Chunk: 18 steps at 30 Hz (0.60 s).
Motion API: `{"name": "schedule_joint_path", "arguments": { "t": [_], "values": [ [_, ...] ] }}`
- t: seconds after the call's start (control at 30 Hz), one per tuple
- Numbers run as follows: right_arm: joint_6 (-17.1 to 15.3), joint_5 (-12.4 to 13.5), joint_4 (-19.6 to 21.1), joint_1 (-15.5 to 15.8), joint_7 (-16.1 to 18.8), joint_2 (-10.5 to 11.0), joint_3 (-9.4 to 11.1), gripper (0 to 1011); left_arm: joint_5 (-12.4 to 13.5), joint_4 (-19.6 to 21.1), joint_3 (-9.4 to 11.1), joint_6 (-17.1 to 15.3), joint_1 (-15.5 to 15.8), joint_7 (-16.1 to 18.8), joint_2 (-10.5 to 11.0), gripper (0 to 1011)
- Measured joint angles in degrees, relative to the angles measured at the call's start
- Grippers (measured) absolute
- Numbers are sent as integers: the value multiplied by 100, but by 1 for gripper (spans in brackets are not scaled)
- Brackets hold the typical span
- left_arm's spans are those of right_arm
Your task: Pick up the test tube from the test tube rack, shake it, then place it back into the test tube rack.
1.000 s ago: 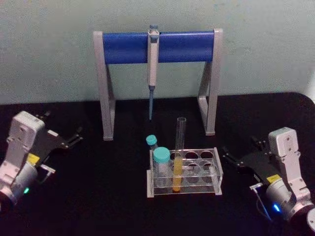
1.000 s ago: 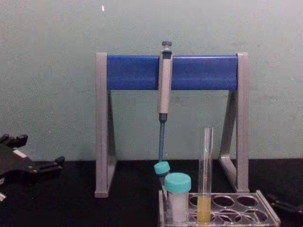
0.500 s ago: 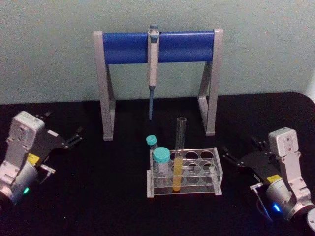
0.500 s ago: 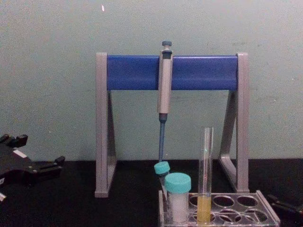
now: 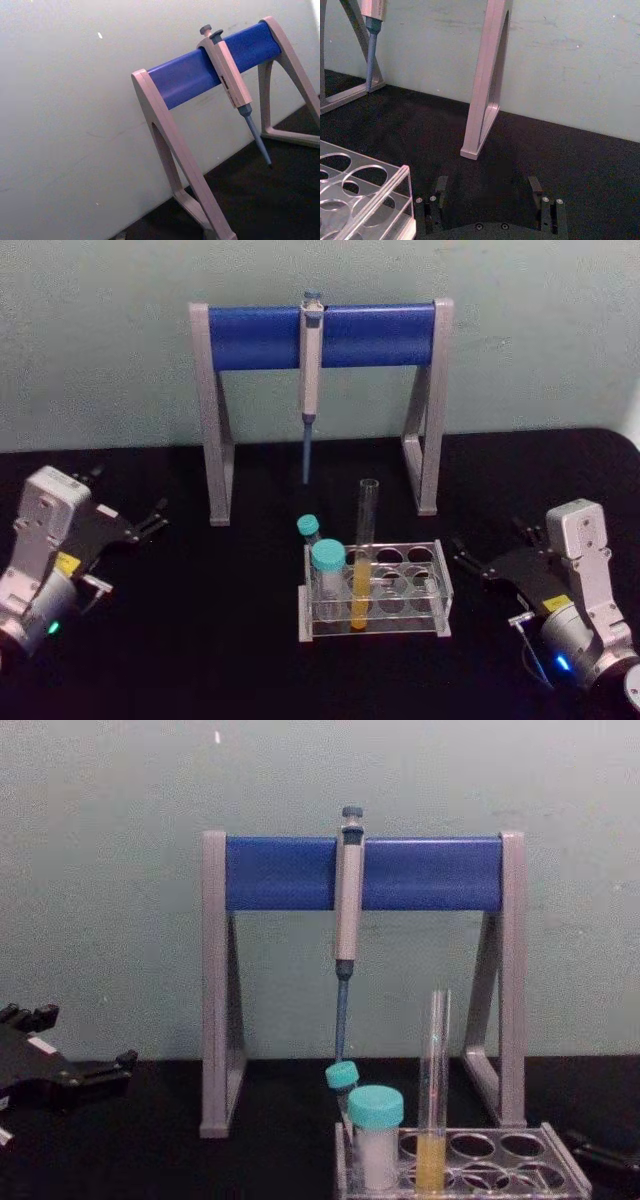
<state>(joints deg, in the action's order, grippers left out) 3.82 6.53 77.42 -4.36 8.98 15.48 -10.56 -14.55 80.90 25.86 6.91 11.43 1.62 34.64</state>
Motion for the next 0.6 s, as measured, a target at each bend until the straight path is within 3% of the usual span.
{"name": "schedule_joint_path", "arguments": {
  "t": [0.6],
  "values": [
    [7,7,6,0,-5,2,0,1000,0,0,0,0,0,0,0,1001]
  ]
}}
